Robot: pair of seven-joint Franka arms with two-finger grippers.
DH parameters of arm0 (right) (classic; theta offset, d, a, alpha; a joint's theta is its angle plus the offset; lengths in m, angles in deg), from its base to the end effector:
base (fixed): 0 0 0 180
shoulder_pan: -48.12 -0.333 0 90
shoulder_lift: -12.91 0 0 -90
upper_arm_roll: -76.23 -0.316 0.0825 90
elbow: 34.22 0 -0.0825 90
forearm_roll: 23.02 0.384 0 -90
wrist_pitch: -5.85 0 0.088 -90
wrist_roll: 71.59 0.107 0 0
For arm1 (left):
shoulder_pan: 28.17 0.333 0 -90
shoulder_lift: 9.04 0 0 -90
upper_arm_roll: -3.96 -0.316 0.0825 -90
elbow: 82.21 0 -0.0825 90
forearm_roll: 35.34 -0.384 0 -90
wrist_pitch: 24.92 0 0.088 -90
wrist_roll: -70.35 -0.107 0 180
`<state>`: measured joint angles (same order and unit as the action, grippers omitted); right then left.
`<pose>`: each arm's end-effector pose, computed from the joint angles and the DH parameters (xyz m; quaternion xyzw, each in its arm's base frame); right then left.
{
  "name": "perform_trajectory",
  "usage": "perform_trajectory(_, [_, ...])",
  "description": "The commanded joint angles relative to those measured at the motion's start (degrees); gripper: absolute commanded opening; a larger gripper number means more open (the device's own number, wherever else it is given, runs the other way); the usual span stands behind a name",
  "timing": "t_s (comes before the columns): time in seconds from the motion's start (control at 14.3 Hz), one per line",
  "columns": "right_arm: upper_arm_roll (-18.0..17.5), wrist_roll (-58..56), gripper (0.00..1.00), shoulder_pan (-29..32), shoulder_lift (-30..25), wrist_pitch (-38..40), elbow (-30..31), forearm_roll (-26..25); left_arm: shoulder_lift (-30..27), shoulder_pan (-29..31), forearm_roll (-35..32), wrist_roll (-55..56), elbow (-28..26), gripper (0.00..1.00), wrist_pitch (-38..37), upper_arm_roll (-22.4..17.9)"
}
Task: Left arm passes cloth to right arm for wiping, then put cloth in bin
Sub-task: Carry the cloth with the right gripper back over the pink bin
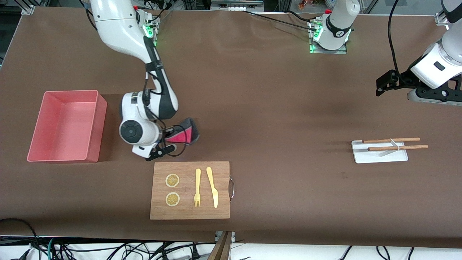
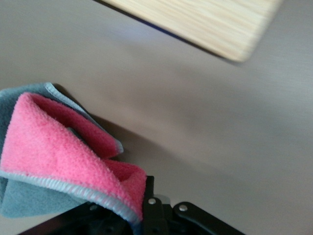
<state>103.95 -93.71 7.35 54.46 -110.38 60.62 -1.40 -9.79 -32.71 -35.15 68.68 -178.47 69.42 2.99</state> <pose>0.6232 0.1975 0.2043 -0.9655 -0.2288 0.1244 0.0038 0.5532 -0.0348 0.5865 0.9989 -0.0456 -0.0102 0.0016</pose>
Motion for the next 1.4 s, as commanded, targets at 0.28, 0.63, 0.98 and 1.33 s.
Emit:
perform_trajectory(0.28, [5.93, -19.25, 0.00, 4.02, -2.27, 0.30, 3.16, -2.01, 0.84, 0.23, 0.78, -1.40, 1.87, 1.00, -1.09, 0.09])
perform_trajectory(0.63, [6.65, -20.86, 0.00, 5.87, -8.41, 7.22, 2.37, -9.83, 0.84, 0.23, 0.78, -1.49, 1.87, 1.00, -1.09, 0.09])
perform_trajectory(0.98, [6.56, -20.59, 0.00, 8.86, -17.28, 14.70, 1.58, -11.60, 0.84, 0.23, 0.78, -1.49, 1.87, 1.00, -1.09, 0.09])
perform_trajectory(1.33, [6.56, -16.20, 0.00, 10.61, -26.86, 21.81, -0.08, -16.43, 0.84, 0.23, 0.78, -1.49, 1.87, 1.00, -1.09, 0.01])
